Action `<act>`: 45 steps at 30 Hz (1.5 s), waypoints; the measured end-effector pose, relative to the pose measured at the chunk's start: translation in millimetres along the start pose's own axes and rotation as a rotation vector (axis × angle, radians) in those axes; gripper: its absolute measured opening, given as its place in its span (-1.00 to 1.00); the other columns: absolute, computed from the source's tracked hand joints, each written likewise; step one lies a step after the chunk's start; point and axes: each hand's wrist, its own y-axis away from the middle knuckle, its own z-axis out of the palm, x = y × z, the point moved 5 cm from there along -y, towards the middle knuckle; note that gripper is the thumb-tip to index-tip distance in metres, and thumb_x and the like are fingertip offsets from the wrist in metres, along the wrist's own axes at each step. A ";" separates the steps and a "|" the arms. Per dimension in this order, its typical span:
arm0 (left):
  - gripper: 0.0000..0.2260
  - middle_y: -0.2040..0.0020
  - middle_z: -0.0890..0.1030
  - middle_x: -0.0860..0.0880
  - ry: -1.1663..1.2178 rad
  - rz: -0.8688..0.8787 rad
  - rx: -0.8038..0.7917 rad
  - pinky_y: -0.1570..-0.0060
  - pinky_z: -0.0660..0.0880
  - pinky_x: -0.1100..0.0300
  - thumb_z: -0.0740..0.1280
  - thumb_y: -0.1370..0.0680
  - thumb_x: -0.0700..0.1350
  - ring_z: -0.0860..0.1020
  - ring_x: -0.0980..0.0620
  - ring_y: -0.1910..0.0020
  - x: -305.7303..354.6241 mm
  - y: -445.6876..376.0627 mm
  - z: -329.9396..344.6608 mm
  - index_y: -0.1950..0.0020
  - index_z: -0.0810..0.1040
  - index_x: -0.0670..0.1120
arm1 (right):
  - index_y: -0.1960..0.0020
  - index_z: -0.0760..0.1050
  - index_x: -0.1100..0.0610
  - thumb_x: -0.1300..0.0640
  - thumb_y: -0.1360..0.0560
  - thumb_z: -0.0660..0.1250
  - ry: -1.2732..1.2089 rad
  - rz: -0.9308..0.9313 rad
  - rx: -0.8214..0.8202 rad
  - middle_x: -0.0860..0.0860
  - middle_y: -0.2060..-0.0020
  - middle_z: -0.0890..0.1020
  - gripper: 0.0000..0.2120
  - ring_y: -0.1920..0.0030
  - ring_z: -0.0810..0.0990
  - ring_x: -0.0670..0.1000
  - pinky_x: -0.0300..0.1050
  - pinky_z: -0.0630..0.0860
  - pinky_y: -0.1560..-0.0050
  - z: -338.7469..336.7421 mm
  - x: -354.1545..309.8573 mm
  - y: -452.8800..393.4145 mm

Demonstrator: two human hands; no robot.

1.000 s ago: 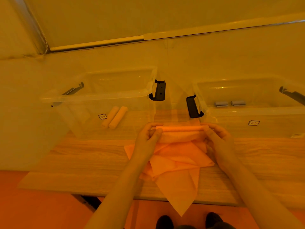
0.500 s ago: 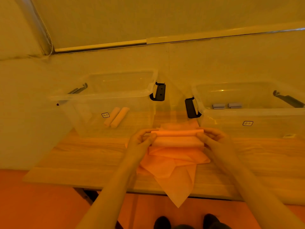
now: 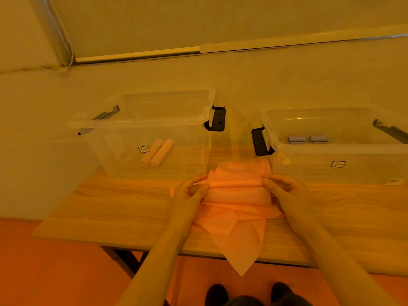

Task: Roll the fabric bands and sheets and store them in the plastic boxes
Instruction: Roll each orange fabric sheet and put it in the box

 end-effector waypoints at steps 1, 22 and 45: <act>-0.82 0.06 0.68 0.05 -0.004 0.000 -0.010 0.20 0.54 0.26 0.37 -0.52 -0.13 0.62 0.15 0.12 0.1 0.2 0.5 -0.10 0.61 0.07 | -0.04 0.61 -0.05 0.15 -0.46 0.41 -0.004 -0.007 -0.011 0.08 0.09 0.69 -0.81 0.01 0.65 0.09 0.06 0.63 0.05 0.0 -0.1 -0.1; -0.84 0.14 0.67 0.04 0.013 0.011 -0.005 0.24 0.52 0.31 0.36 -0.53 -0.15 0.60 0.18 0.20 -3.0 1.3 1.3 -0.10 0.63 -0.06 | 0.03 0.63 0.01 0.13 -0.44 0.43 -0.005 0.007 -0.010 0.03 0.15 0.69 -0.88 0.09 0.65 0.04 -0.18 0.57 0.28 -4.3 1.7 4.2; -0.85 0.24 0.63 0.08 -0.030 0.002 0.022 0.35 0.46 0.34 0.36 -0.54 -0.12 0.55 0.22 0.29 -8.2 0.5 -1.1 -0.09 0.62 -0.06 | -0.08 0.62 0.05 0.16 -0.46 0.42 0.025 -0.005 -0.030 0.09 0.16 0.69 -0.80 0.12 0.64 0.07 0.05 0.59 0.11 -2.7 3.6 6.0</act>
